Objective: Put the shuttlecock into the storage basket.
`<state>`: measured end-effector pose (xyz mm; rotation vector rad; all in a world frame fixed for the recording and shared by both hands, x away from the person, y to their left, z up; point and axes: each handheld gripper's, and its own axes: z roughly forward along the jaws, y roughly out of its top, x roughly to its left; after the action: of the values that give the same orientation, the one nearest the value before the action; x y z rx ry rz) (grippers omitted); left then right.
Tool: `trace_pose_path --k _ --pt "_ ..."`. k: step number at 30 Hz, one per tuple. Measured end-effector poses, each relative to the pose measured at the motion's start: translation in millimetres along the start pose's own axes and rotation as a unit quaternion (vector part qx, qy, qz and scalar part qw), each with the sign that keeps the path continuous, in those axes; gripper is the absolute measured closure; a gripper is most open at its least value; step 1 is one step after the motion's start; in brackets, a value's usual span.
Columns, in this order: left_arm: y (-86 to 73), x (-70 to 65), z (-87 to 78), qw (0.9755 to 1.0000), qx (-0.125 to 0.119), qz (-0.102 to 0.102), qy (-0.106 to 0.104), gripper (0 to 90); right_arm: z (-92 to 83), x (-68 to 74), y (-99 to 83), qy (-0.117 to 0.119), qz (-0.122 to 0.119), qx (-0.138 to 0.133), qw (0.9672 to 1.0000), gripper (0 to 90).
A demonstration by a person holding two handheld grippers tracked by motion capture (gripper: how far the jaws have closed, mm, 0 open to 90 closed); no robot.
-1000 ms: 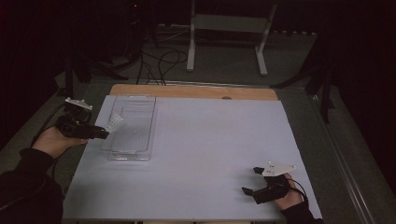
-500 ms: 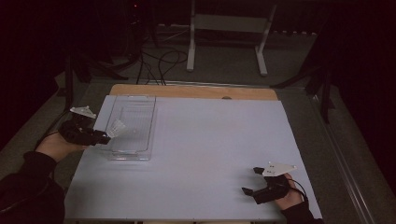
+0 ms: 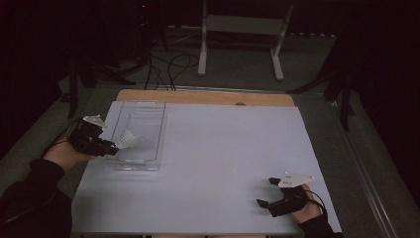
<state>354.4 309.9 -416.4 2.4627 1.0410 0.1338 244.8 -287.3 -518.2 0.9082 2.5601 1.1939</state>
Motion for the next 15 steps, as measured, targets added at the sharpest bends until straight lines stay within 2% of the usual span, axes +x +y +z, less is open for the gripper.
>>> trace_pose_path --k 2,4,6,15 --pt "1.1 -0.7 1.0 0.9999 0.007 0.004 0.012 65.5 -0.1 0.0 0.0 -0.001 0.000 0.001 1.0000 7.9" --pt "1.9 -1.0 2.1 0.9999 0.011 0.006 0.005 65.5 0.3 0.1 0.0 0.001 0.000 0.000 1.0000 7.9" --pt "3.1 -1.4 3.5 0.9997 0.020 0.009 0.012 65.5 0.5 0.3 0.1 0.001 -0.001 0.001 1.0000 7.9" --pt "5.3 1.9 9.6 0.9990 0.036 0.005 0.023 65.4 0.8 -0.4 -0.5 0.001 0.002 0.003 1.0000 7.9"
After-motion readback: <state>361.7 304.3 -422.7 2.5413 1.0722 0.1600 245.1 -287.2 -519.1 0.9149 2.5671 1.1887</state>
